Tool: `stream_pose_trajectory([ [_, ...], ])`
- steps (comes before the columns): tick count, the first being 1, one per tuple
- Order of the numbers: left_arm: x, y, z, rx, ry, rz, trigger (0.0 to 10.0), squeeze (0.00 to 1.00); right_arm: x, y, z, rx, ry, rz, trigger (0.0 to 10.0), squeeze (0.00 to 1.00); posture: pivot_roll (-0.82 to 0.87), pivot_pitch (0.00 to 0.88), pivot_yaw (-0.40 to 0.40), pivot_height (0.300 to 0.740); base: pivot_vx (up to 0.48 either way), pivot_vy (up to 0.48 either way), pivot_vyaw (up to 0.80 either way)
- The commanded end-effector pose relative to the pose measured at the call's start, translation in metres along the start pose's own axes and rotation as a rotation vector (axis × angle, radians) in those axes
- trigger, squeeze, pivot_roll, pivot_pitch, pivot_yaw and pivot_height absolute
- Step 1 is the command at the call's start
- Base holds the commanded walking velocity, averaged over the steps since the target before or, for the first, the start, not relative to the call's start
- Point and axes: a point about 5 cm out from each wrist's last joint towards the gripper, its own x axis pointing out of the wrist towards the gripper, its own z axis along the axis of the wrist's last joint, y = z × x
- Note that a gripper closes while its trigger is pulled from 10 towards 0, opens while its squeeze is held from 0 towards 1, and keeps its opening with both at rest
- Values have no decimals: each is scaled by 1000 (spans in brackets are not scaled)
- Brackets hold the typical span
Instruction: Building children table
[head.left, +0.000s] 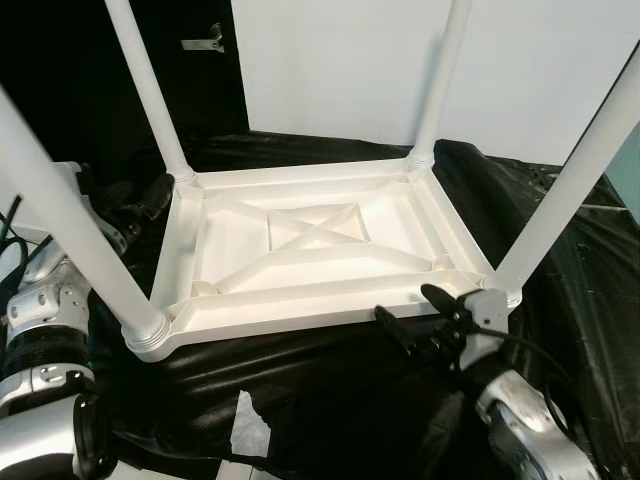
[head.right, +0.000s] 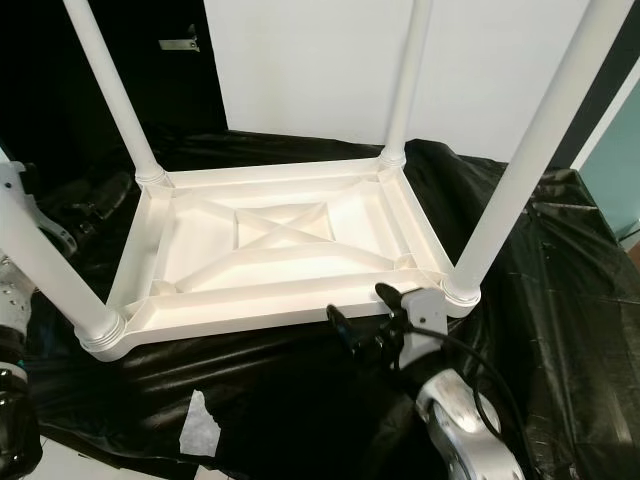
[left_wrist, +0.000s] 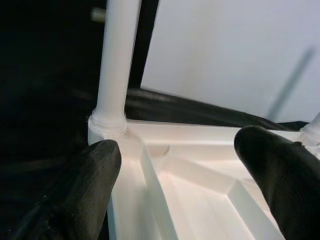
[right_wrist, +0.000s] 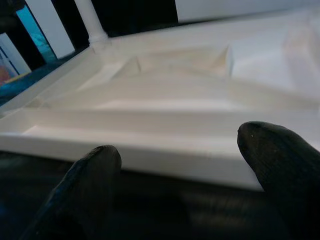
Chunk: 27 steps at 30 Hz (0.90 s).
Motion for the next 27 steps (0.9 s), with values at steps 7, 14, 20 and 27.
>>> stream_pose_trajectory([
  [7,2,-28,-3,-130,-40,-434,10000,0,-2,1,-9,96,86,13,10000,0,-76,0,10,740,0,0,0],
  [14,-12,-52,-12,-145,-57,-603,10000,0,10,-4,-13,143,116,-11,10000,0,-35,0,-21,740,0,0,0],
  [20,-24,-69,-17,-112,-73,-605,10000,0,17,-3,-20,179,147,-10,10000,0,-9,0,-38,740,0,0,0],
  [27,-52,-86,-33,-135,-65,-570,10000,0,12,-1,-26,167,188,14,10000,0,20,0,-65,740,0,0,0],
])
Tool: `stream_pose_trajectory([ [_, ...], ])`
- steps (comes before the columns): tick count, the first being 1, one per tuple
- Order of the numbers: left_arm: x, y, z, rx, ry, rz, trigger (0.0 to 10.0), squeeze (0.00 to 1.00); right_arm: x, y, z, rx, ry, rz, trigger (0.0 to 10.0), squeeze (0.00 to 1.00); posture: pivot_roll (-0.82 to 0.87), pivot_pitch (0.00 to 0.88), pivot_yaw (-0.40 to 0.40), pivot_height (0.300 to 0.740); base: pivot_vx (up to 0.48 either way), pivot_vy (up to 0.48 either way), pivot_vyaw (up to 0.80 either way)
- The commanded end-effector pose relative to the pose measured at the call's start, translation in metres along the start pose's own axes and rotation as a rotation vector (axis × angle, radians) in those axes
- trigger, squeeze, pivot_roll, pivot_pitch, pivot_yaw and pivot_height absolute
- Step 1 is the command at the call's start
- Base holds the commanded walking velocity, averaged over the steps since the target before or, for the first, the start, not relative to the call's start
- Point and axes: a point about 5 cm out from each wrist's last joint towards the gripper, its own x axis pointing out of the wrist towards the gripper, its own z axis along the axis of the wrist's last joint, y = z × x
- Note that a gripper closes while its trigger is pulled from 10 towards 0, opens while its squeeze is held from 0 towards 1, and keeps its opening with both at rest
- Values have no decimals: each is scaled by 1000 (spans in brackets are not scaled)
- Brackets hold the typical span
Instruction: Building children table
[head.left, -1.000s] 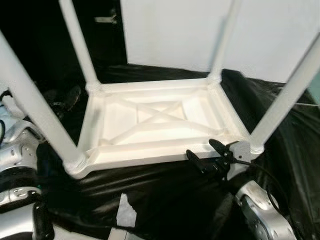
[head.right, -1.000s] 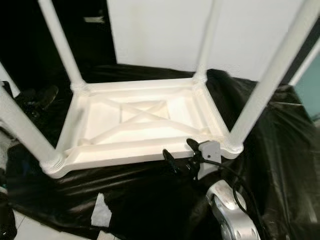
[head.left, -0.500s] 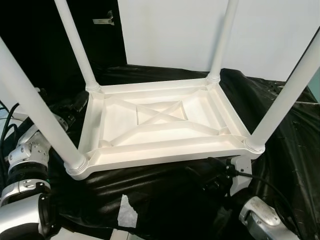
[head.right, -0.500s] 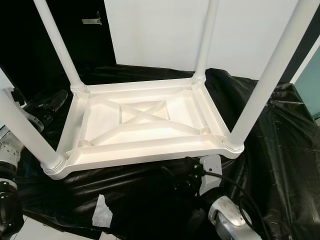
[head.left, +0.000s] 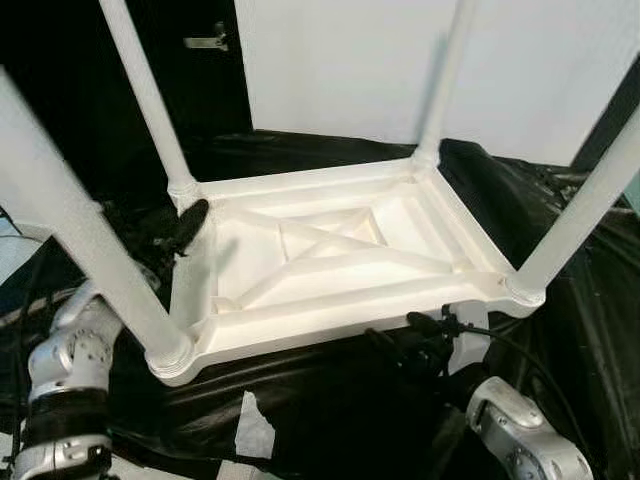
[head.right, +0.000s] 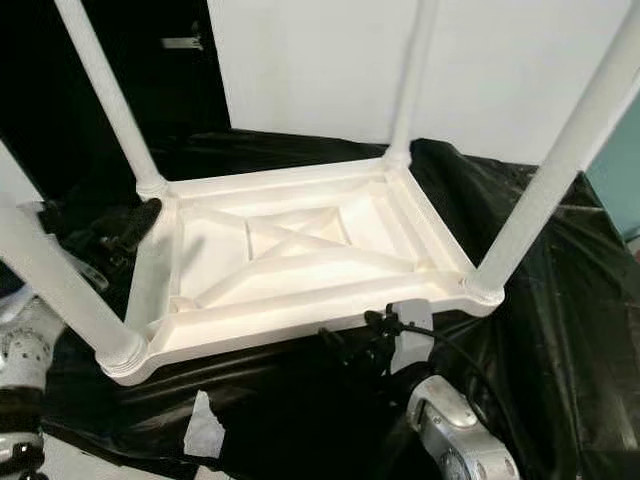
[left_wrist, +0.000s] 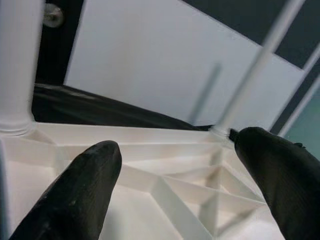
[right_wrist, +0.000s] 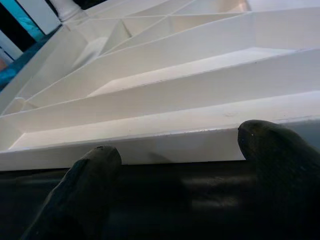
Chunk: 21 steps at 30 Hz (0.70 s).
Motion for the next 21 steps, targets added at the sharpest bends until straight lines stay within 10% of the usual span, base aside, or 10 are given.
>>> stream_pose_trajectory([
  [1,-2,-25,-8,-26,17,-293,10000,0,-3,1,-7,3,33,10,10000,0,20,0,-65,740,0,0,0],
  [12,-10,-28,-7,-42,31,-283,10000,0,-19,-5,-6,78,-3,-52,10000,0,0,0,-63,740,0,0,0],
  [21,-20,-55,-11,-164,83,-475,10000,0,-6,-29,-10,26,45,-136,10000,0,-13,0,-42,740,0,0,0],
])
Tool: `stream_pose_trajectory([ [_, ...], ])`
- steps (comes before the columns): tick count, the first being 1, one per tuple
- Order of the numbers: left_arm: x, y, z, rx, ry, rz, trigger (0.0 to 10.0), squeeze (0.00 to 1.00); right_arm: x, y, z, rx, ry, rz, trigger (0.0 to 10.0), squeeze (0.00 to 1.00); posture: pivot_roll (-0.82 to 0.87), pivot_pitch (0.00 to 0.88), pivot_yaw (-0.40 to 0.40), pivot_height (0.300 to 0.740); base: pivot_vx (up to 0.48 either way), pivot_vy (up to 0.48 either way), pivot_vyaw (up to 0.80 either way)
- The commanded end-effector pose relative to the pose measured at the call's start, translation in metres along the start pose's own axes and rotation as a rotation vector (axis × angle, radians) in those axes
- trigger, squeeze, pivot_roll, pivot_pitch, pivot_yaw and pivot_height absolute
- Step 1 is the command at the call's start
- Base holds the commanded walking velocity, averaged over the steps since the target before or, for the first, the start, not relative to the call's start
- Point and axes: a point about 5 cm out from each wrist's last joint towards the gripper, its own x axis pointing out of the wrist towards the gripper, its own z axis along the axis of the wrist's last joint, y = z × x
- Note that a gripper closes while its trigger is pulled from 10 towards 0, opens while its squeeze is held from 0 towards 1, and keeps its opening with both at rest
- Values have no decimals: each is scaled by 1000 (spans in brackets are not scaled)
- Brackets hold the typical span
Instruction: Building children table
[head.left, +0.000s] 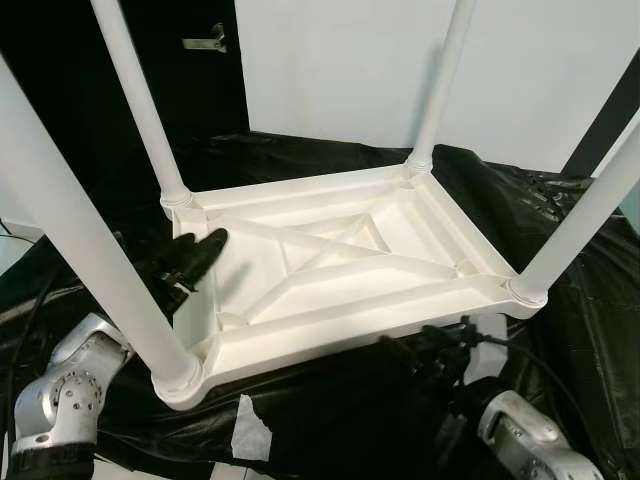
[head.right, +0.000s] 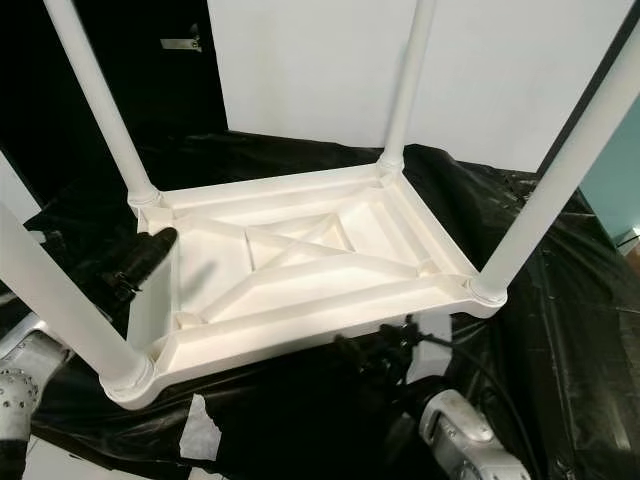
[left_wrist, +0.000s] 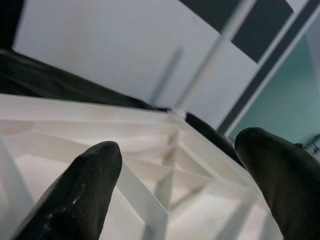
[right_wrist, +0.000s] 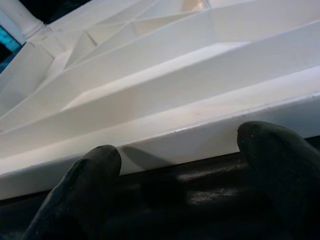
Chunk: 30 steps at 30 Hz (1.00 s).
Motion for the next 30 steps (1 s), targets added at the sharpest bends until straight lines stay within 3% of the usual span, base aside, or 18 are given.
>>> stream_pose_trajectory([
  [1,2,-26,-4,-24,22,-343,10000,0,3,-8,-4,-26,33,-33,10000,0,-13,0,-42,740,0,0,0],
  [3,5,-35,-6,-36,20,-377,10000,0,12,-14,-5,-95,64,-48,10000,0,-7,0,-44,740,0,0,0],
  [9,8,-45,-5,-46,2,-397,10000,0,23,-20,0,-108,41,-61,10000,0,2,0,-48,740,0,0,0],
  [13,13,-65,-10,-50,-11,-414,10000,0,46,-23,10,-154,10,-27,10000,0,31,0,-60,740,0,0,0],
  [20,17,-82,-15,-66,-18,-435,10000,0,71,-30,25,-208,-16,-21,10000,0,55,0,-75,740,0,0,0],
  [26,26,-106,-28,-105,-4,-485,10000,0,94,-25,34,-262,-29,16,10000,0,62,0,-77,740,0,0,0],
  [28,34,-124,-41,-121,51,-553,10000,0,111,-12,35,-287,-25,69,10000,0,67,0,-79,740,0,0,0],
  [30,36,-128,-43,-114,61,-564,10000,0,114,-9,35,-290,-26,86,10000,0,71,0,-80,740,0,0,0],
])
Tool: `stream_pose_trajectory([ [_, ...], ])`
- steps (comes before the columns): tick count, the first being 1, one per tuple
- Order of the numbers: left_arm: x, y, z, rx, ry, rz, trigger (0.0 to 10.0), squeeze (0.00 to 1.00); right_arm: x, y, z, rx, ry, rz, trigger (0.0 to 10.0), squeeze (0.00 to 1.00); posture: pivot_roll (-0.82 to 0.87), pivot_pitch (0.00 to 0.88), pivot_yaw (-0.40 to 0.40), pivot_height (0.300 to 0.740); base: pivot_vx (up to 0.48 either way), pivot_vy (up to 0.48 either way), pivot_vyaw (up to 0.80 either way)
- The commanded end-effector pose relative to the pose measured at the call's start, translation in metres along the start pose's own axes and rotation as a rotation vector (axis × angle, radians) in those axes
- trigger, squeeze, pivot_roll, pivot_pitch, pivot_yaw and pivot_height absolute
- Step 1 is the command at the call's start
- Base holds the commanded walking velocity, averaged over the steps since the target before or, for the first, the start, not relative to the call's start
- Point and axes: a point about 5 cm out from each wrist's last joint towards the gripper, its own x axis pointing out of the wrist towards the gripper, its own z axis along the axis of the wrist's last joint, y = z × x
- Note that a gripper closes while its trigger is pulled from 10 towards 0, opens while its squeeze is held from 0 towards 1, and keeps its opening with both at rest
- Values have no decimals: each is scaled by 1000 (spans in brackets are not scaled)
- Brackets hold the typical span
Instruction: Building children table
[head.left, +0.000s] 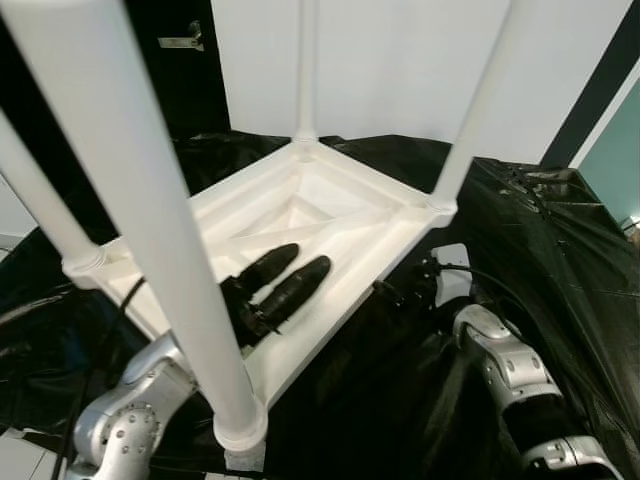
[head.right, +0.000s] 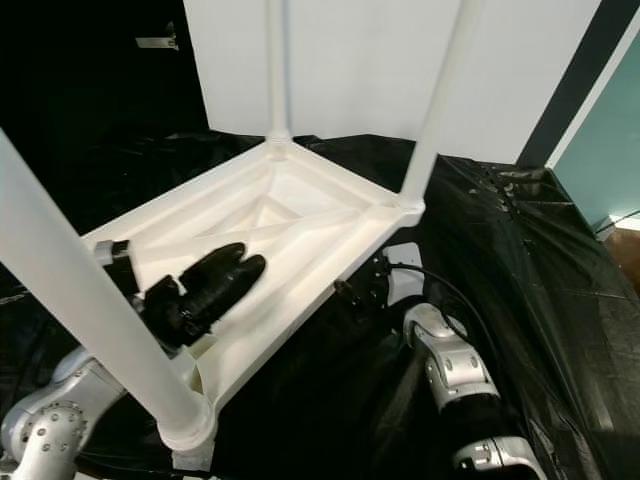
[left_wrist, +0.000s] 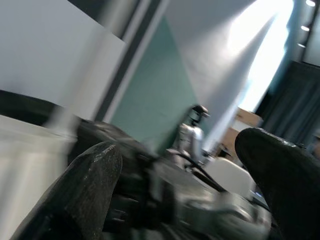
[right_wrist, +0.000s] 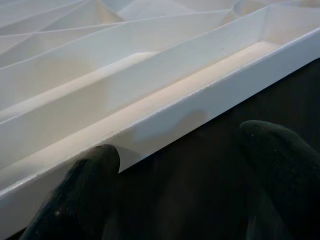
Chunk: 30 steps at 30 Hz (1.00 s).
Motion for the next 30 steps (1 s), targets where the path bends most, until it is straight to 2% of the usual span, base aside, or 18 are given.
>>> stream_pose_trajectory([
  [1,11,-15,-12,-16,57,-100,10000,0,10,14,5,-12,-24,52,10000,0,71,0,-80,740,0,0,0],
  [5,19,-22,-19,-31,95,-135,10000,0,25,30,11,-32,-37,127,10000,0,70,0,-75,740,0,0,0],
  [8,19,-26,-22,-48,124,-157,10000,0,31,38,13,-43,-48,165,10000,0,70,0,-75,740,0,0,0],
  [10,19,-28,-24,-44,153,-167,10000,0,37,49,18,-42,-72,211,10000,0,71,0,-72,740,0,0,0],
  [15,18,-30,-26,-30,181,-176,10000,0,41,52,21,-55,-88,217,10000,0,75,0,-68,740,0,0,0],
  [20,17,-26,-26,-4,204,-154,10000,0,43,41,22,-72,-96,142,10000,0,82,0,-67,740,0,0,0],
  [23,7,-9,-16,90,232,-70,10000,0,32,19,14,-80,-109,55,10000,0,88,0,-71,740,0,0,0],
  [25,4,-5,-14,107,239,-52,10000,0,29,15,12,-89,-112,42,10000,0,88,0,-71,740,0,0,0],
  [30,-22,25,11,238,300,66,10000,0,2,-1,1,-41,-121,10,10000,0,81,0,-71,740,0,0,0],
])
